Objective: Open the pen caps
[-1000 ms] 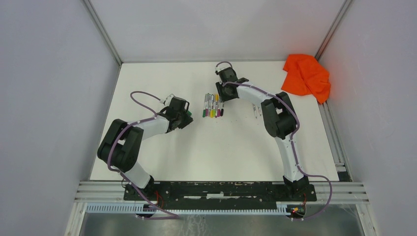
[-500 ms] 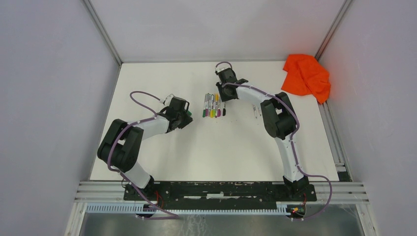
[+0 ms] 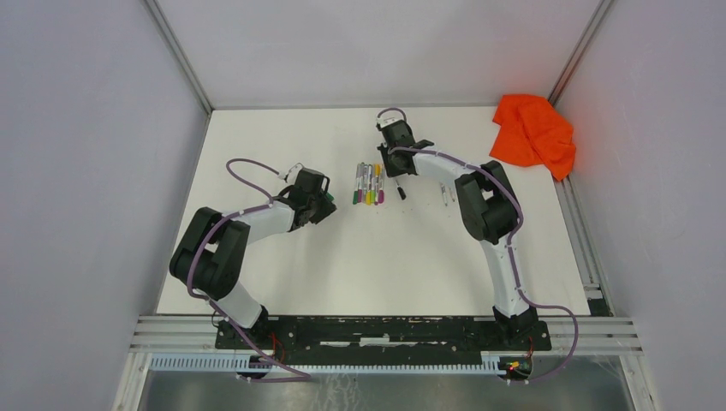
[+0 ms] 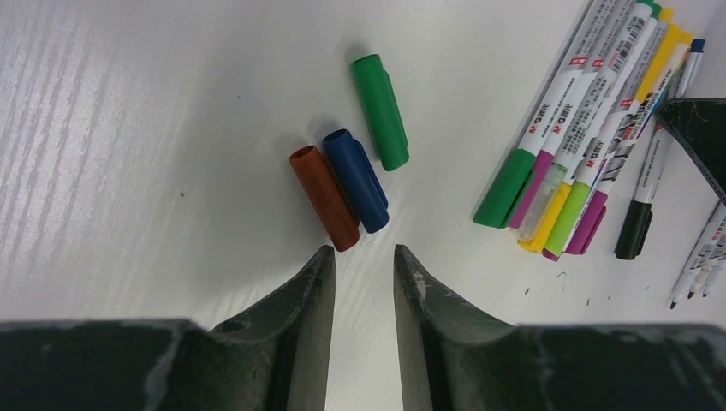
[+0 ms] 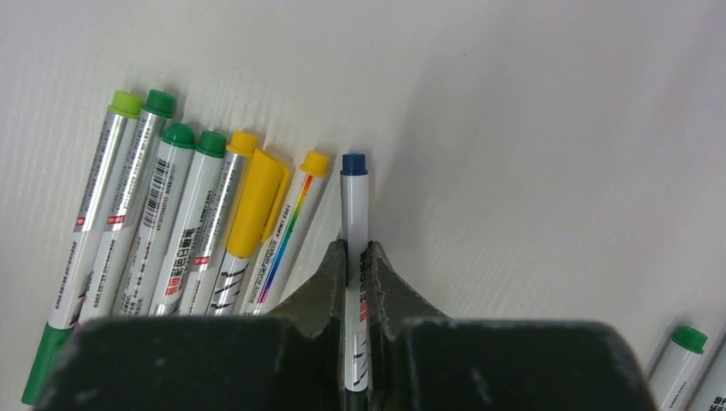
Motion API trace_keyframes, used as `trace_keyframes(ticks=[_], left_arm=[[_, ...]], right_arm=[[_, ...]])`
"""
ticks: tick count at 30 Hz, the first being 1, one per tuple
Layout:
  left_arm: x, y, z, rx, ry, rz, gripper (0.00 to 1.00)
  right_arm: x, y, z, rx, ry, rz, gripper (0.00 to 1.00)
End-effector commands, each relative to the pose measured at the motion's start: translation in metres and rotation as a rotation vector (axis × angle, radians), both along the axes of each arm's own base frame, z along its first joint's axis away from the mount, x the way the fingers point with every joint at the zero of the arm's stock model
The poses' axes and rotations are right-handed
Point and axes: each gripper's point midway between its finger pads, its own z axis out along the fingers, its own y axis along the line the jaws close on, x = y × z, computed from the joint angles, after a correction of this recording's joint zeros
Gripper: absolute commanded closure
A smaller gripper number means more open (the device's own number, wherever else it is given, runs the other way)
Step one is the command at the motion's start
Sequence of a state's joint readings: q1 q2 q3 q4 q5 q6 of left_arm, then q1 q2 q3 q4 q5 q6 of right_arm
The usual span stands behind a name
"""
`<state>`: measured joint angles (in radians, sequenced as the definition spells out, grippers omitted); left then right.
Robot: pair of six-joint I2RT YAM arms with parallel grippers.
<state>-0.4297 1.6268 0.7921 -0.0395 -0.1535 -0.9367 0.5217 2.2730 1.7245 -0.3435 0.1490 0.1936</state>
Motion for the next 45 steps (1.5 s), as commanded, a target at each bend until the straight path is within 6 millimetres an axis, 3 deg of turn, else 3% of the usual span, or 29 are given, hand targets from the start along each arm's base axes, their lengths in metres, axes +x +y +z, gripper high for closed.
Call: trace_keyframes(ticks=[1, 5, 11, 16, 23, 27, 34, 45], left_arm=[[0.018, -0.016, 0.03, -0.047, -0.116, -0.05, 0.6], [0.016, -0.025, 0.044, -0.075, -0.161, -0.085, 0.53], [0.008, -0.044, 0.072, -0.123, -0.248, -0.16, 0.33], [-0.006, -0.06, 0.088, -0.171, -0.308, -0.248, 0.29], [-0.037, -0.093, 0.094, -0.318, -0.368, -0.424, 0.29], [-0.053, -0.114, 0.094, -0.41, -0.395, -0.503, 0.32], [-0.065, -0.15, 0.105, -0.496, -0.437, -0.587, 0.41], [-0.067, -0.172, 0.096, -0.536, -0.421, -0.62, 0.46]], right_arm=[[-0.034, -0.04, -0.034, -0.122, 0.138, -0.03, 0.96], [-0.038, -0.041, -0.02, -0.095, 0.107, -0.029, 1.0], [-0.045, -0.036, 0.011, 0.013, 0.039, -0.004, 1.0], [-0.056, -0.025, 0.041, 0.172, -0.023, 0.037, 1.0], [-0.08, 0.004, 0.09, 0.441, -0.112, 0.119, 1.0], [-0.094, 0.014, 0.108, 0.579, -0.14, 0.136, 1.0], [-0.118, 0.032, 0.123, 0.818, -0.127, 0.165, 1.0], [-0.132, 0.042, 0.137, 0.953, -0.11, 0.189, 1.0]])
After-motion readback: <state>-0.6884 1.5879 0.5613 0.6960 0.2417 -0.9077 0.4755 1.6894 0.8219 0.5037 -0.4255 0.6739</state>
